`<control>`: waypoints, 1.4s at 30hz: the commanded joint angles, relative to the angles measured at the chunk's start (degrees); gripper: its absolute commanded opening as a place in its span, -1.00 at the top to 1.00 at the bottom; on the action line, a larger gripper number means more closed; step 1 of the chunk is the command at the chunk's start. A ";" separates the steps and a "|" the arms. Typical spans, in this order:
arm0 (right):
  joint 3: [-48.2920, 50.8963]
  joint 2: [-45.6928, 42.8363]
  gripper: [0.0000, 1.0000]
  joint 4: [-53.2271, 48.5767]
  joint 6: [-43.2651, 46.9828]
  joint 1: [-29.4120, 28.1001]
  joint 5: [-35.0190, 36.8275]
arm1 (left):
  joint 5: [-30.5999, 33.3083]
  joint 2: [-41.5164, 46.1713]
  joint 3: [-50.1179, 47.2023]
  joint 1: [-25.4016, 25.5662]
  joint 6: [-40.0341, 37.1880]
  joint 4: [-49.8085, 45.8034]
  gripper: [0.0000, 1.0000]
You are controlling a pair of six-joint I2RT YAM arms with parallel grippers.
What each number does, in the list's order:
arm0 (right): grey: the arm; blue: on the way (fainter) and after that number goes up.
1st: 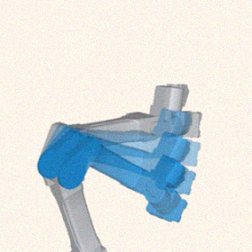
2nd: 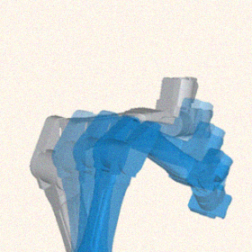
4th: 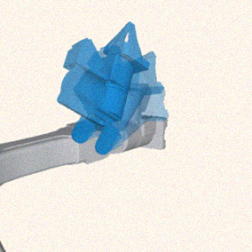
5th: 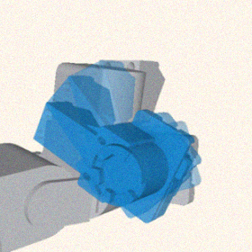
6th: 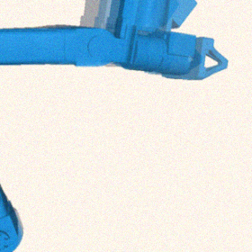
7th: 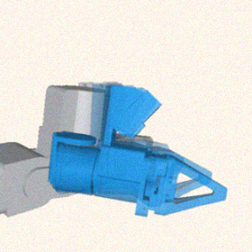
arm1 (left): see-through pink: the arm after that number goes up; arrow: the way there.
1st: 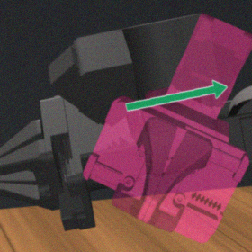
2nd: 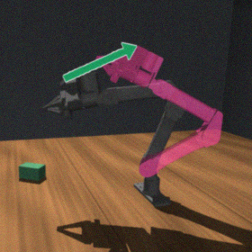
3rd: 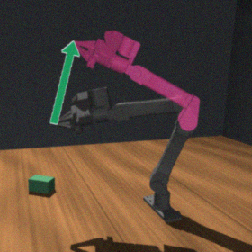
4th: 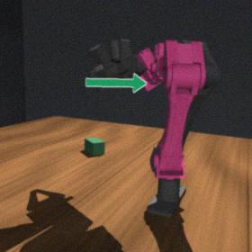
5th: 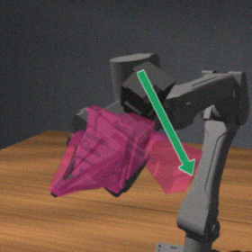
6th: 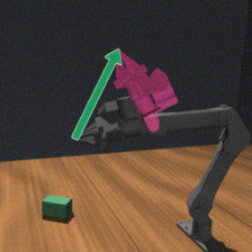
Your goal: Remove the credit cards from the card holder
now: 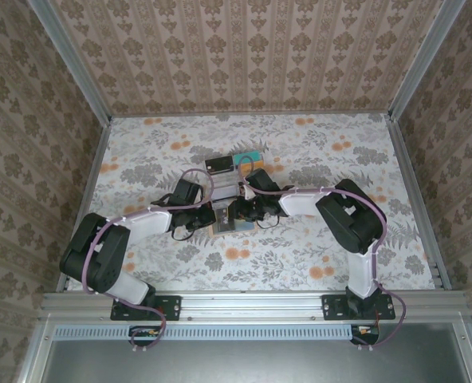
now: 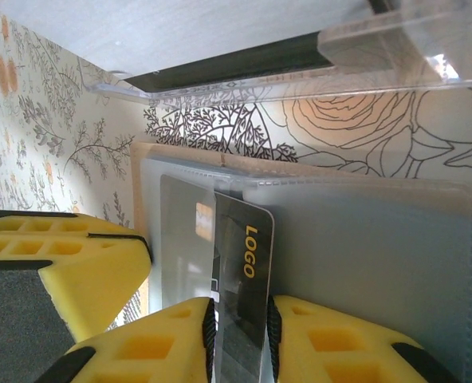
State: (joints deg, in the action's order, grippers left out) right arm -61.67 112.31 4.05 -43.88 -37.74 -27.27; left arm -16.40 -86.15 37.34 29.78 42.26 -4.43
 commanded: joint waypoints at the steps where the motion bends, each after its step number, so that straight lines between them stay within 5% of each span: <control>1: -1.17 1.94 0.50 -1.15 -0.51 -0.06 -0.76 | -0.12 -1.83 -0.02 -0.31 -1.35 -3.53 1.00; 9: 1.64 -1.78 0.85 -1.51 -0.40 0.27 5.04 | 0.13 -0.57 -0.17 -0.42 -1.54 -3.95 0.99; 22: 12.26 -13.83 0.98 3.33 -0.81 2.92 10.87 | -0.44 3.83 -0.09 -0.84 -2.47 -3.57 0.82; 32: 19.34 -24.72 1.00 18.61 -5.26 4.07 9.55 | -5.14 14.44 1.77 -2.44 -0.45 0.01 0.02; 42: 21.77 -30.08 1.00 37.43 -18.01 4.56 7.39 | -17.08 17.74 -0.16 -2.71 14.16 16.92 -0.37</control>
State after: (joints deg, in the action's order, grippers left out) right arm -40.95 84.09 33.17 -56.42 -33.52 -18.72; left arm -28.21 -70.26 37.58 27.29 49.69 4.12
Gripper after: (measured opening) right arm 0.065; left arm 0.676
